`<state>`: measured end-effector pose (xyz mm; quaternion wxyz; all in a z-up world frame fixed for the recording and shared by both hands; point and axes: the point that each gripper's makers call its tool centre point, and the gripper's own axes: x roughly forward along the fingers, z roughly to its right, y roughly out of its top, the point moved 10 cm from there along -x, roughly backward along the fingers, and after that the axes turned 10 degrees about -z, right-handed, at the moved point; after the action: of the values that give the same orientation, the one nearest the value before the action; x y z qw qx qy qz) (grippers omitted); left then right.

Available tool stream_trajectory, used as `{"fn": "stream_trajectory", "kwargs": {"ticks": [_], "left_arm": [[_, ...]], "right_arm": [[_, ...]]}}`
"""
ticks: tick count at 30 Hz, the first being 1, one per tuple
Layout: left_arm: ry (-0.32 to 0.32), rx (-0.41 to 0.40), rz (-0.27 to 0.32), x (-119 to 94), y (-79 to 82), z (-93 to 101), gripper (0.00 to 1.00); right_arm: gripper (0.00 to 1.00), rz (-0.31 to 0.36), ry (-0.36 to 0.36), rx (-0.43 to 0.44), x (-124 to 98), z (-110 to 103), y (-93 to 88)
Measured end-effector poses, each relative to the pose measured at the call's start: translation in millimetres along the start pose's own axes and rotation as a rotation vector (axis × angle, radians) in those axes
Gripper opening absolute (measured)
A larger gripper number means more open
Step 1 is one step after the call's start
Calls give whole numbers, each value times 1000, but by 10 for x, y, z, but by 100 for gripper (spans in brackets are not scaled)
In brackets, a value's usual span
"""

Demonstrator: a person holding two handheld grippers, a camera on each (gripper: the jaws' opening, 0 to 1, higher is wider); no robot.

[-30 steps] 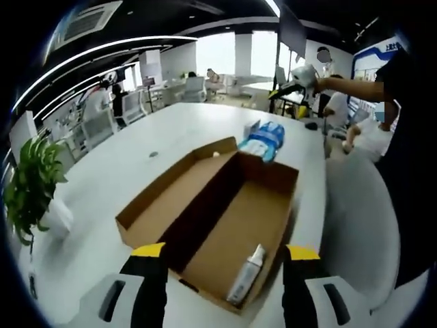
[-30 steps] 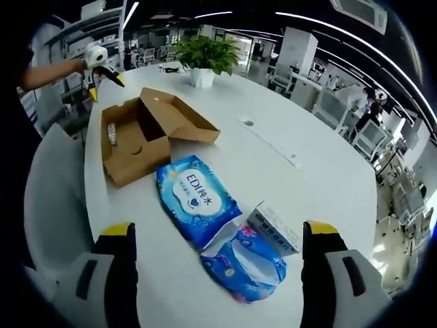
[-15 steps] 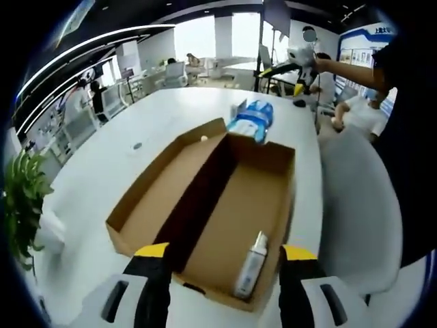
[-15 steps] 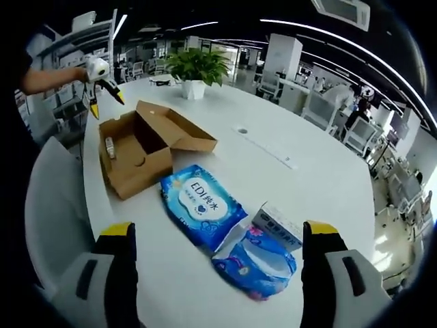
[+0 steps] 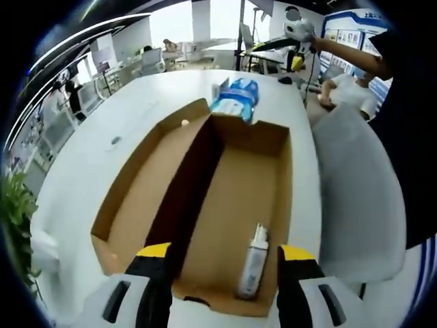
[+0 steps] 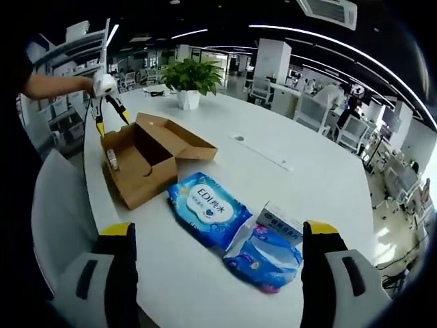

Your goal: Operate the shoe box by opening the lid, removing the specified soft item, and placing it in the target area until the item is outside and the box remains undamaged.

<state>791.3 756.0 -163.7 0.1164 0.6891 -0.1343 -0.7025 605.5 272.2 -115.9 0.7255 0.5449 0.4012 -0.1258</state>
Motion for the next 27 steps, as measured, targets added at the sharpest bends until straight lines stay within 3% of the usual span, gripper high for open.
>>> {"fn": "stream_trajectory", "kwargs": {"ticks": [13,27], "left_arm": [[-49,146,-136,236,150,-13,61],[-147,258,-261,481,171,-46,58]], "right_arm": [[96,23,-15,30,-173,-189,-39],[96,33,-36,39,-352,-287,-64]]}}
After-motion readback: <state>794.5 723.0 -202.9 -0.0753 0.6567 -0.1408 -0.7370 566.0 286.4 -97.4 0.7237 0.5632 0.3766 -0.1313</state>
